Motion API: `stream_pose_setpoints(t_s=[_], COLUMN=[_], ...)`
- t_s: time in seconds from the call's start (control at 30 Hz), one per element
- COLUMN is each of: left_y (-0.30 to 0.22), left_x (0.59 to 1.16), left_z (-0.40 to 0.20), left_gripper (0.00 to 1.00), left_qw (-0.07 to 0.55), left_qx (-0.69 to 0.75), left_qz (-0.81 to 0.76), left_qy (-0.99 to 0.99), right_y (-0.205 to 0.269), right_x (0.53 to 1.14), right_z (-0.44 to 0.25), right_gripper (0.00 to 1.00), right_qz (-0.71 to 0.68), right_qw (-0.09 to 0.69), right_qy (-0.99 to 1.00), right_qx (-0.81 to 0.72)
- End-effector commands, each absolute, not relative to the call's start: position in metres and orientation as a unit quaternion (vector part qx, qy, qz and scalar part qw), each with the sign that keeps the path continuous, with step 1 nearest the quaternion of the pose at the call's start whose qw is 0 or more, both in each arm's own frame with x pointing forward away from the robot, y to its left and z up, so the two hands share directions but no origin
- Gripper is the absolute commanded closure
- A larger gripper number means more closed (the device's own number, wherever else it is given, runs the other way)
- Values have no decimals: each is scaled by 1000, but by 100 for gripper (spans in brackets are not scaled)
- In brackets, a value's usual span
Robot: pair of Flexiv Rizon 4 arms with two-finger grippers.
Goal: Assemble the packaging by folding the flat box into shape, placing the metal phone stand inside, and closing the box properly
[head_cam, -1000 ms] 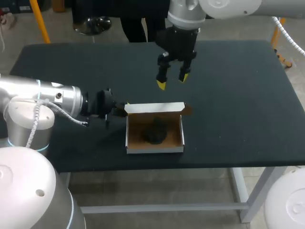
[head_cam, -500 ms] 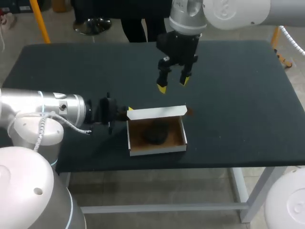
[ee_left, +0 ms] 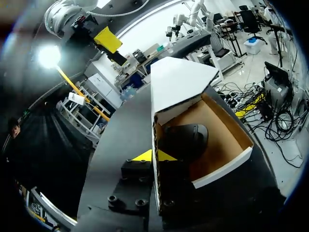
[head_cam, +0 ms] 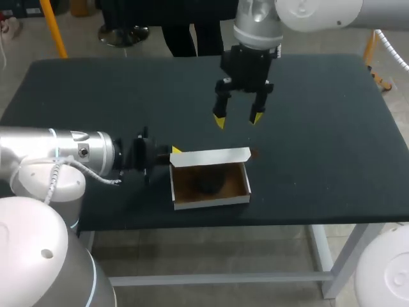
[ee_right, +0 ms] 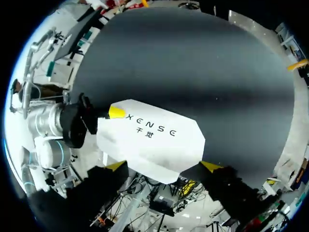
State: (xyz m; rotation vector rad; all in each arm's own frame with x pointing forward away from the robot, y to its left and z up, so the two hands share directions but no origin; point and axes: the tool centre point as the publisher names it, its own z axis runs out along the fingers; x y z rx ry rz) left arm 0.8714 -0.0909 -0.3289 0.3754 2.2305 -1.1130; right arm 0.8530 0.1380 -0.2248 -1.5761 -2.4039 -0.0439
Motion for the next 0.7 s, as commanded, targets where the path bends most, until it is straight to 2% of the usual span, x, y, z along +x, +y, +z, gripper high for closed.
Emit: stream_pose_setpoints(t_s=[0.03,0.2,0.3,0.7], left_y=[-92,-92,-92,-93], left_x=[860,856,855,866], left_z=[-335,-341,-345,-351], left_gripper=[100,100,100,100], left_qw=[333,351,361,389], left_qx=[139,150,157,195], left_qz=[-420,-417,-412,-410], left_qy=[833,825,822,802], right_y=[123,111,107,106], right_x=[851,841,833,831], right_z=[-229,-242,-250,-252], right_gripper=[0,0,0,0], right_qz=[-20,-17,2,4], right_qw=[165,189,163,162], right_qy=[-796,-761,-730,-726], right_qx=[-582,-620,-664,-668])
